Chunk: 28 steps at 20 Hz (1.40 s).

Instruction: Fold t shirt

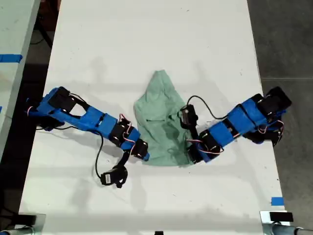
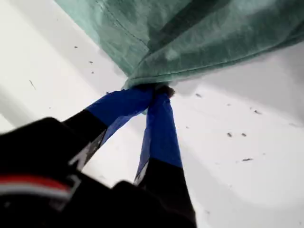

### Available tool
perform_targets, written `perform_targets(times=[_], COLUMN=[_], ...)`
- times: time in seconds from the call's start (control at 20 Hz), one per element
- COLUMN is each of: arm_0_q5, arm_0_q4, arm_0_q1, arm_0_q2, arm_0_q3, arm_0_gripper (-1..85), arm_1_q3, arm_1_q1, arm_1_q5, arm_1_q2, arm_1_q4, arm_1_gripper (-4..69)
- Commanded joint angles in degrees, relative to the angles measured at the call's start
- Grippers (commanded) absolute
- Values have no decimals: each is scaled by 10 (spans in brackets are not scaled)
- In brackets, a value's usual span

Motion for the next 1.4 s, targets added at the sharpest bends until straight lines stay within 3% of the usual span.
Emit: perform_targets(times=[0.0, 0.15, 0.3, 0.6, 0.65, 0.7, 0.75, 0.8, 0.95, 1.05, 1.1, 1.15, 1.2, 1.25, 1.35], arm_0_q5=[18, 37, 38, 90, 94, 120, 134, 151, 179, 196, 204, 205, 207, 211, 206], arm_0_q4=[2, 39, 122, 94, 91, 83, 83, 81, 96, 97, 96, 96, 82, 53, -48], arm_0_q1=[32, 39, -11, -170, -192, -221, -254, -280, -335, -372, -390, -404, -409, -394, -332], arm_0_q2=[119, 237, 341, 630, 674, 716, 753, 794, 872, 925, 959, 993, 1032, 1067, 1148], arm_0_q3=[-8, 16, 82, 403, 448, 494, 534, 564, 579, 577, 577, 579, 591, 617, 744], arm_0_gripper=[-2, -2, -2, 4, 106, 244, 313, 314, 229, 183, 171, 162, 87, -3, -3], arm_1_q3=[-339, -388, -357, -171, -143, -113, -93, -81, -50, -26, -11, 11, 43, 86, 195], arm_1_q1=[-25, 4, 81, 299, 329, 360, 388, 413, 484, 514, 517, 515, 509, 497, 453], arm_1_q5=[-18, -85, -173, -314, -341, -375, -406, -428, -463, -469, -465, -454, -434, -413, -363], arm_1_q2=[-66, -24, 65, 246, 266, 287, 303, 320, 399, 458, 483, 506, 533, 570, 664], arm_1_q4=[161, 164, 177, 181, 181, 178, 178, 186, 210, 214, 214, 214, 214, 207, 185], arm_1_gripper=[5, 5, 5, 5, 37, 181, 351, 436, 485, 478, 401, 266, 9, -3, -3])
